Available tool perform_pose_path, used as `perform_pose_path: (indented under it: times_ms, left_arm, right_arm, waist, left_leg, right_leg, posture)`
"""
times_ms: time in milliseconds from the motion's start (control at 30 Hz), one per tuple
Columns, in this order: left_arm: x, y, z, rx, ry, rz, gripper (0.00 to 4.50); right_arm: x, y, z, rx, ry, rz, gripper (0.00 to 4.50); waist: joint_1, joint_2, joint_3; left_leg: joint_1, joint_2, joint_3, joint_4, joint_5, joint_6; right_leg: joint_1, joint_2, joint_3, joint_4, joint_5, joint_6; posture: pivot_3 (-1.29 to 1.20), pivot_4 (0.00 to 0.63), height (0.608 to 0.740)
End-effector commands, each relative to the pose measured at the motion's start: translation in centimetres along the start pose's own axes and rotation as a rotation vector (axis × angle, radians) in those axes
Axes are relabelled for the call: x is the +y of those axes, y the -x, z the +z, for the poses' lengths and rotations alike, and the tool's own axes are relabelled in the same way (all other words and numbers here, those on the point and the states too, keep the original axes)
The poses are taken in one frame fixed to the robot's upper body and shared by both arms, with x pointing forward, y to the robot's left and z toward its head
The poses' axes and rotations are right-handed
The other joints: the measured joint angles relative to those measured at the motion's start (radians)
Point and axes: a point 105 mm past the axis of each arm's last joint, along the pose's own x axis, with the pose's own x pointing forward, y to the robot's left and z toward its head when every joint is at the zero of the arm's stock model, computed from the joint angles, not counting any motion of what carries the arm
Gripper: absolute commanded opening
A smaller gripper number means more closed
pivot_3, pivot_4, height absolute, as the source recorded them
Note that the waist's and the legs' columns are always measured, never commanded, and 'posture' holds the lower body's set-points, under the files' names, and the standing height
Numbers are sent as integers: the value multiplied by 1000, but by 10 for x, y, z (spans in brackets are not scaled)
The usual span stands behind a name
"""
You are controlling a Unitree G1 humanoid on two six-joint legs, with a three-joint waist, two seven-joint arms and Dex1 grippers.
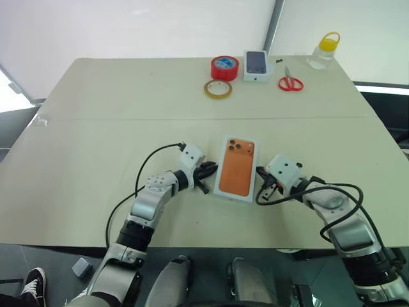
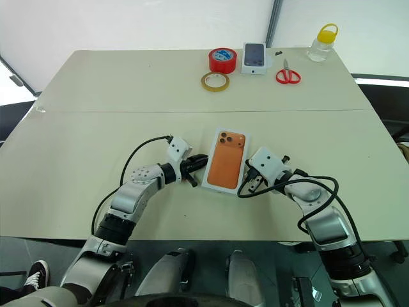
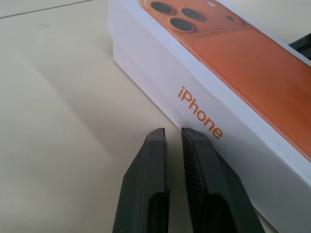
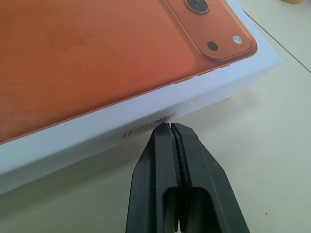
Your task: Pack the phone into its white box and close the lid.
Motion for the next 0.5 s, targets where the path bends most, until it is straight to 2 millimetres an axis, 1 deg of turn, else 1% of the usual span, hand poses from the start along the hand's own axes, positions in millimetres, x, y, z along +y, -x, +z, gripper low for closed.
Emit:
perform_pose_path:
  times_ms: [33, 167, 300, 433, 500]
  left_arm:
    - [-1, -4, 9, -32, -22, 6, 583]
    - [2, -3, 18, -70, 14, 23, 583]
    - [3, -4, 20, -66, 10, 24, 583]
    - [4, -5, 15, -46, 20, 32, 583]
    - [4, -3, 15, -57, 12, 36, 583]
  right_arm:
    - [-1, -3, 10, -30, 27, 5, 54]
    - [-13, -3, 16, -53, 4, -38, 54]
    - [-15, -4, 25, -75, 22, -35, 54]
    - [-17, -5, 23, -59, 23, -41, 54]
    - [-20, -5, 19, -42, 33, -53, 54]
  waist:
    - [0, 0, 0]
    - [0, 0, 0]
    - [0, 0, 0]
    - [1, 0, 0]
    - [1, 0, 0]
  left_leg:
    - [0, 0, 0, 0, 0, 0]
    - [0, 0, 0, 0, 0, 0]
    - [0, 0, 0, 0, 0, 0]
    - [0, 0, 0, 0, 0, 0]
    - [0, 0, 0, 0, 0, 0]
  right_leg:
    - [0, 0, 0, 0, 0, 0]
    - [0, 0, 0, 0, 0, 0]
    - [0, 0, 0, 0, 0, 0]
    - [0, 0, 0, 0, 0, 0]
    - [0, 0, 0, 0, 0, 0]
  posture:
    - [0, 150, 740]
    - [0, 150, 740]
    - [0, 150, 740]
    - [0, 150, 740]
    - [0, 150, 740]
